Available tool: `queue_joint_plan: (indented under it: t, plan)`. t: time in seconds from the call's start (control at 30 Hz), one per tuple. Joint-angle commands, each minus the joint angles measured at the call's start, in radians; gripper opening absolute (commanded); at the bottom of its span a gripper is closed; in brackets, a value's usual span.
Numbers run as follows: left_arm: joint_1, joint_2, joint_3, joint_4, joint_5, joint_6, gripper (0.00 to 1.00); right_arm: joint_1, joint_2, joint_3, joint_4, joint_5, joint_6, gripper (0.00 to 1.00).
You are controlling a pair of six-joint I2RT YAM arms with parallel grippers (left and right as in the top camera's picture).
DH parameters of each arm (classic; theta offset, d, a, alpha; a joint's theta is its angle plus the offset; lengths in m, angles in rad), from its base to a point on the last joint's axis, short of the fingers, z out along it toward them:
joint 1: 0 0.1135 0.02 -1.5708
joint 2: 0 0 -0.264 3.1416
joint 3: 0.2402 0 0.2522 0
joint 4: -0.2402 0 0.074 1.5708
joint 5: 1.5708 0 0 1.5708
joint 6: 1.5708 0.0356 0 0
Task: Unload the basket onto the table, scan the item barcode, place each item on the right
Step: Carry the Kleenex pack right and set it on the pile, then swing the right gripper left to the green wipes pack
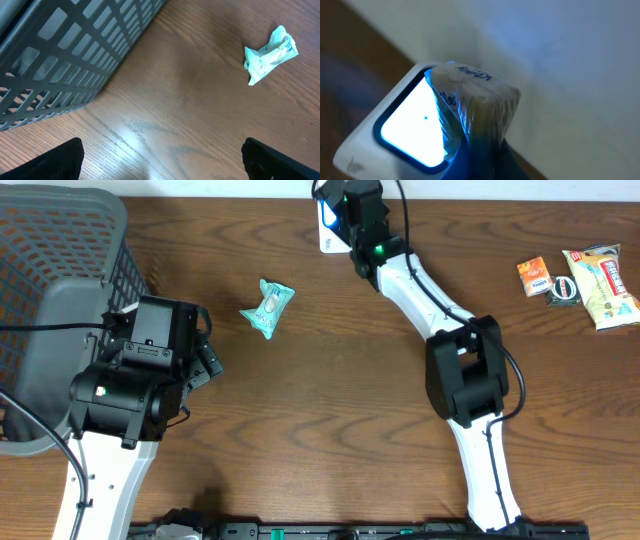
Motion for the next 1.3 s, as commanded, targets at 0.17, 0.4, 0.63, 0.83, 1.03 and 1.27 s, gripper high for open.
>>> queue_joint_plan:
  t: [0.17,0.4,0.63,0.83,1.03,1.27]
  plan:
    - [0.005,-0.001,0.002,-0.003,-0.020,-0.004,1.00,0.007,0.000,0.028,0.019,0.082,-0.014,0.01]
    - [0.005,-0.001,0.002,-0.003,-0.020,-0.004,1.00,-0.029,-0.121,0.031,-0.131,0.153,0.068,0.01]
    - [0.005,-0.001,0.002,-0.003,-0.020,-0.004,1.00,-0.185,-0.192,0.031,-0.447,0.271,0.224,0.01]
    - [0.005,-0.001,0.002,-0.003,-0.020,-0.004,1.00,-0.416,-0.175,0.030,-0.774,0.289,0.423,0.02]
    - [0.005,-0.001,0.002,-0.003,-0.020,-0.004,1.00,-0.553,-0.175,0.030,-0.882,0.100,0.509,0.99]
    - [0.005,-0.001,0.002,-0.003,-0.020,-0.004,1.00,-0.595,-0.175,0.030,-0.918,-0.649,0.509,0.99]
